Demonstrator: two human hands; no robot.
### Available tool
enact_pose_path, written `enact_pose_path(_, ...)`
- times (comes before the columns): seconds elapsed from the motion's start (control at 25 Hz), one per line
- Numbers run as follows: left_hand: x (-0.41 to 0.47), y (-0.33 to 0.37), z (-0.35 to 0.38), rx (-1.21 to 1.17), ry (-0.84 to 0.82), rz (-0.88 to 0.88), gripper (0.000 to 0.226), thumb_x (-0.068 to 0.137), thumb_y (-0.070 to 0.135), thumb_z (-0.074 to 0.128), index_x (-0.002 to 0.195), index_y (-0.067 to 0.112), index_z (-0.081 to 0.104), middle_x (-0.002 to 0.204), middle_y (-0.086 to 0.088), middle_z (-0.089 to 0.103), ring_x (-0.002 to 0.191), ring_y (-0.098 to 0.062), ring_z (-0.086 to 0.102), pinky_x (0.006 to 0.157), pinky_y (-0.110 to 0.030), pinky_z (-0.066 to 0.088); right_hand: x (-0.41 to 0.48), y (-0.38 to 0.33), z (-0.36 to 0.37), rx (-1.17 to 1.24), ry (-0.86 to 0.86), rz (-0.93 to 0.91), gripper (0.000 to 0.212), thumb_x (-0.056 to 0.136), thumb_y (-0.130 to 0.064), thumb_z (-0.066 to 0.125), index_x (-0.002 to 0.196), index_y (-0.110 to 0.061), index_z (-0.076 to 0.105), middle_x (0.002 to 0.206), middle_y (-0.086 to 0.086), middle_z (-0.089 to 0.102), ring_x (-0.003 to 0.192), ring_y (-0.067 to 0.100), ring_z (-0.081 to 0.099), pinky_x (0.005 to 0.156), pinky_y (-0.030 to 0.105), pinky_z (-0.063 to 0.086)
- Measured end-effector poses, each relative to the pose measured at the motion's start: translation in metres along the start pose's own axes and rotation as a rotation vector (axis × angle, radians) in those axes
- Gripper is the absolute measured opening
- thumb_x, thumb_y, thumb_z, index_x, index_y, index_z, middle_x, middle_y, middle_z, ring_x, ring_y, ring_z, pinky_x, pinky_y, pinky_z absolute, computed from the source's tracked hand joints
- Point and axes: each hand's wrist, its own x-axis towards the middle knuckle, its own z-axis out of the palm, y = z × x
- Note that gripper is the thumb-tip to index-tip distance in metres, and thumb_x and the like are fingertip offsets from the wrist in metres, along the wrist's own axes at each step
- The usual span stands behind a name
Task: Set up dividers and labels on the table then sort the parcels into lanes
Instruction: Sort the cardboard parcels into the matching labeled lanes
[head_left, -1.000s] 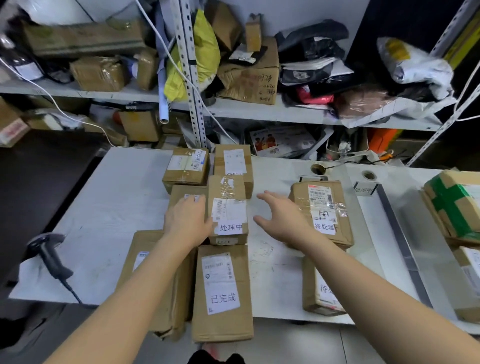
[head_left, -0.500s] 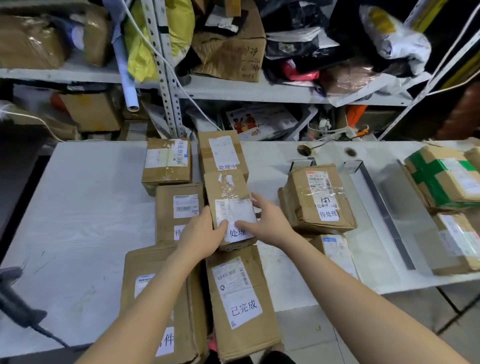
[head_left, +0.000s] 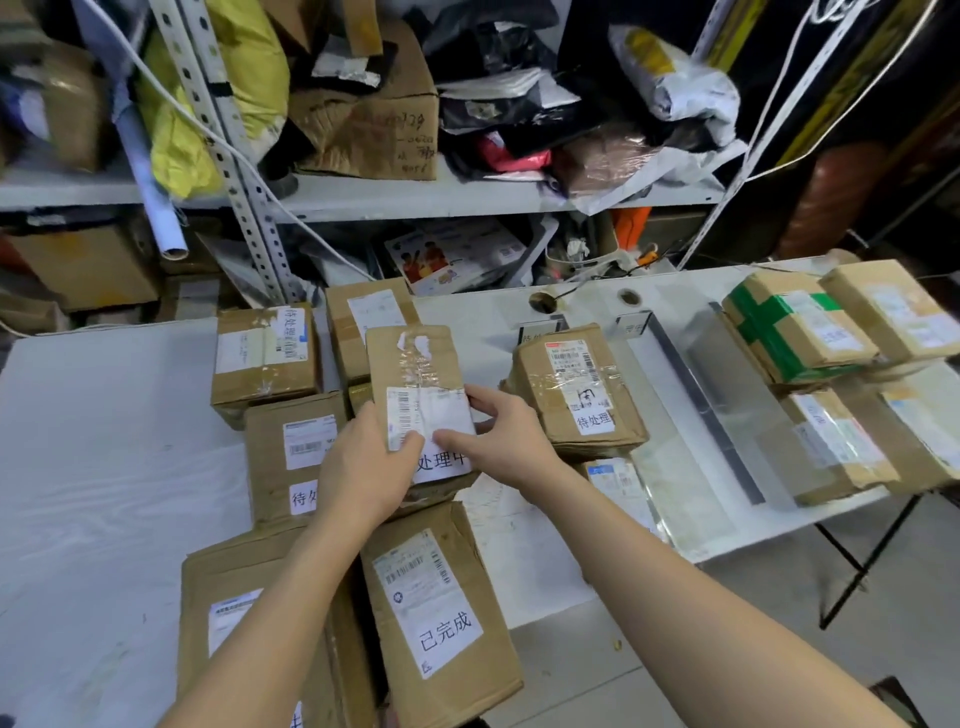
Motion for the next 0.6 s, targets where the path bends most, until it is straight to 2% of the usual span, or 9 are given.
enact_pose_path(0.08, -0.004, 0.02, 0.004, 0.003, 0.016, 0.038, 0.037, 0.094, 0.042, 0.057, 0.129, 0.031, 0.053, 0.117, 0.005, 0.066, 0.1, -0.02, 0.062, 0.081, -0.043, 0.056, -0.005, 0.001, -0.019, 0.028, 0.023, -0.021, 0.057, 0.08, -0.023, 0.082, 0.134, -0.027, 0.065, 0.128, -0.011, 0.071, 0.092, 0.009, 0.076, 0.081, 0.04, 0.065)
enact_pose_path(0.16, -0.011, 0.043, 0.011, -0.021, 0.024, 0.074, 0.036, 0.093, 0.043, 0.057, 0.128, 0.037, 0.052, 0.119, 0.009, 0.066, 0.101, -0.018, 0.063, 0.083, -0.044, 0.056, -0.011, 0.002, -0.043, 0.059, 0.051, -0.053, 0.046, 0.08, -0.018, 0.083, 0.123, -0.027, 0.067, 0.121, -0.014, 0.072, 0.093, 0.006, 0.075, 0.083, 0.035, 0.064)
enact_pose_path(0.2, -0.016, 0.055, 0.017, -0.041, 0.03, 0.09, 0.036, 0.093, 0.043, 0.058, 0.128, 0.038, 0.052, 0.12, 0.011, 0.066, 0.103, -0.017, 0.062, 0.084, -0.043, 0.055, -0.015, 0.004, -0.056, 0.062, 0.067, -0.066, 0.045, 0.08, -0.016, 0.083, 0.119, -0.032, 0.065, 0.114, -0.019, 0.071, 0.093, 0.004, 0.074, 0.082, 0.03, 0.063)
enact_pose_path(0.28, -0.026, 0.08, 0.035, -0.089, 0.034, 0.109, 0.036, 0.095, 0.038, 0.061, 0.131, 0.038, 0.053, 0.121, 0.015, 0.065, 0.105, -0.013, 0.061, 0.083, -0.038, 0.052, -0.025, 0.012, -0.087, 0.052, 0.101, -0.087, 0.052, 0.08, -0.015, 0.083, 0.125, -0.034, 0.064, 0.106, -0.028, 0.066, 0.093, 0.003, 0.073, 0.079, 0.026, 0.062)
enact_pose_path(0.4, -0.044, 0.117, 0.068, -0.158, 0.049, 0.138, 0.037, 0.096, 0.033, 0.062, 0.131, 0.042, 0.053, 0.12, 0.02, 0.063, 0.105, -0.007, 0.061, 0.081, -0.032, 0.05, -0.034, 0.032, -0.132, 0.059, 0.13, -0.124, 0.051, 0.075, -0.018, 0.082, 0.124, -0.029, 0.07, 0.113, -0.019, 0.073, 0.095, 0.009, 0.075, 0.081, 0.036, 0.064)
enact_pose_path(0.6, -0.079, 0.204, 0.151, -0.186, 0.149, 0.147, 0.033, 0.094, 0.028, 0.063, 0.126, 0.036, 0.059, 0.114, 0.017, 0.067, 0.102, -0.011, 0.063, 0.085, -0.037, 0.054, -0.052, 0.069, -0.24, 0.063, 0.1, -0.143, 0.049, 0.072, -0.019, 0.083, 0.119, -0.029, 0.073, 0.113, -0.013, 0.076, 0.095, 0.008, 0.074, 0.084, 0.038, 0.063)
